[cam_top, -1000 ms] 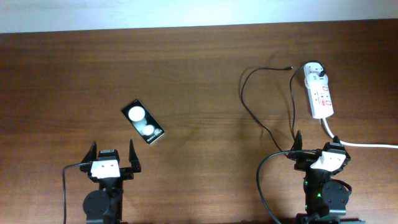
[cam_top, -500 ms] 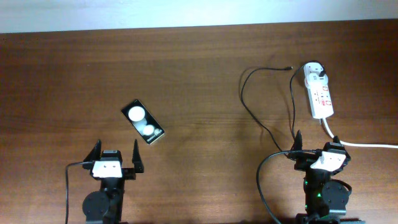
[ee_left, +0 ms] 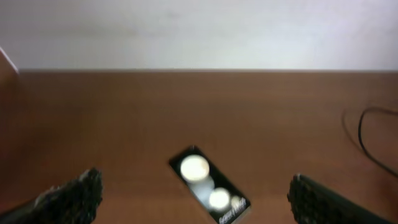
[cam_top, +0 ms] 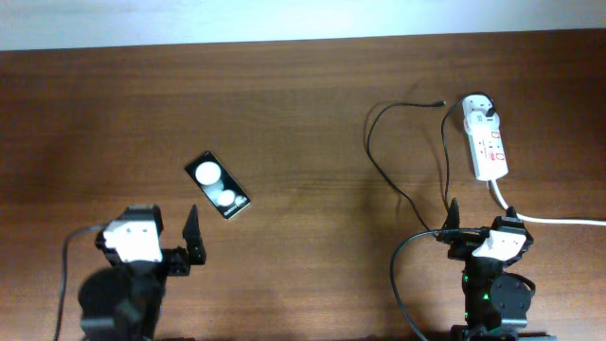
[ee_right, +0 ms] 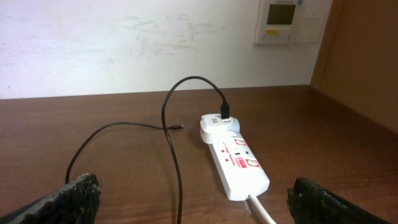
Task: Plug charger to phone and switch on socket
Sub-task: 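Reach the left gripper down over the black phone and grasp it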
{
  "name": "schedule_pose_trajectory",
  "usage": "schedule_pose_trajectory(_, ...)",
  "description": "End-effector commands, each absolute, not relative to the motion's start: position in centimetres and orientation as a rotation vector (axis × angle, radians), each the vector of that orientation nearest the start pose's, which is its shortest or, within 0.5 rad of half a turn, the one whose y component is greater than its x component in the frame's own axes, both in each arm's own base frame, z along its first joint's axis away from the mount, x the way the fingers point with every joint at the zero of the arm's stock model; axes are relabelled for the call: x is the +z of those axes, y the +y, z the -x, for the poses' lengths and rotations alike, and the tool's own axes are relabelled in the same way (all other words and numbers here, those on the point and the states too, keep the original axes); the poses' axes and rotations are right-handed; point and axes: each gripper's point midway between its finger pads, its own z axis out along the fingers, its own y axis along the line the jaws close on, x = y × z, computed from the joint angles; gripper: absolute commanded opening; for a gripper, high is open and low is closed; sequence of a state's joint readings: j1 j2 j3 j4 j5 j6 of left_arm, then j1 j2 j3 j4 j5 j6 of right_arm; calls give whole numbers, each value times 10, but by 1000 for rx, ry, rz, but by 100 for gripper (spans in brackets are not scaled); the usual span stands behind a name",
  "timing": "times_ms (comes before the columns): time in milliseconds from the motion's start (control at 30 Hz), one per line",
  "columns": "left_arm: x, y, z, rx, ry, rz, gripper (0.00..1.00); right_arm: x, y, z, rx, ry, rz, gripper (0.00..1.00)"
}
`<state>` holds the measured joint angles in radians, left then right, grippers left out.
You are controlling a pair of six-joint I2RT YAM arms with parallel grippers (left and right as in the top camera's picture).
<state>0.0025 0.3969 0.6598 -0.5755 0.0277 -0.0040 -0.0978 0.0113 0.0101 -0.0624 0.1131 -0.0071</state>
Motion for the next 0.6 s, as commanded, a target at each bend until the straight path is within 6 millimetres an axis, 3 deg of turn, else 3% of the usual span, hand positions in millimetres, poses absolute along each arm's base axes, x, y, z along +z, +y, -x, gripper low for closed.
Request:
schedule_pose_trajectory(0,280,-4,-242,-90,2013,88,99,157,-44,-242,-175,1637,-164,99)
schedule_pose_trajectory(133,287,-12,-267,-146,2296,95,99,157,-44,-242,-175,1637,-164,99)
schedule_pose_trajectory(267,246,-53,-268,-463,2611,43,99,157,-44,-242,-175,1637,-164,99)
schedule_pose_trajectory(400,212,-59,-280,-533,2754,74,99,157,-44,-242,-175,1637,-164,99)
schedule_pose_trajectory(500,194,-52,-292,-521,2805,369,99,157,-44,-242,-175,1637,-164,99)
schedule_pose_trajectory(567,181,-23,-296,-260,2782,675,99,157,-44,-242,-175,1637,-164,99)
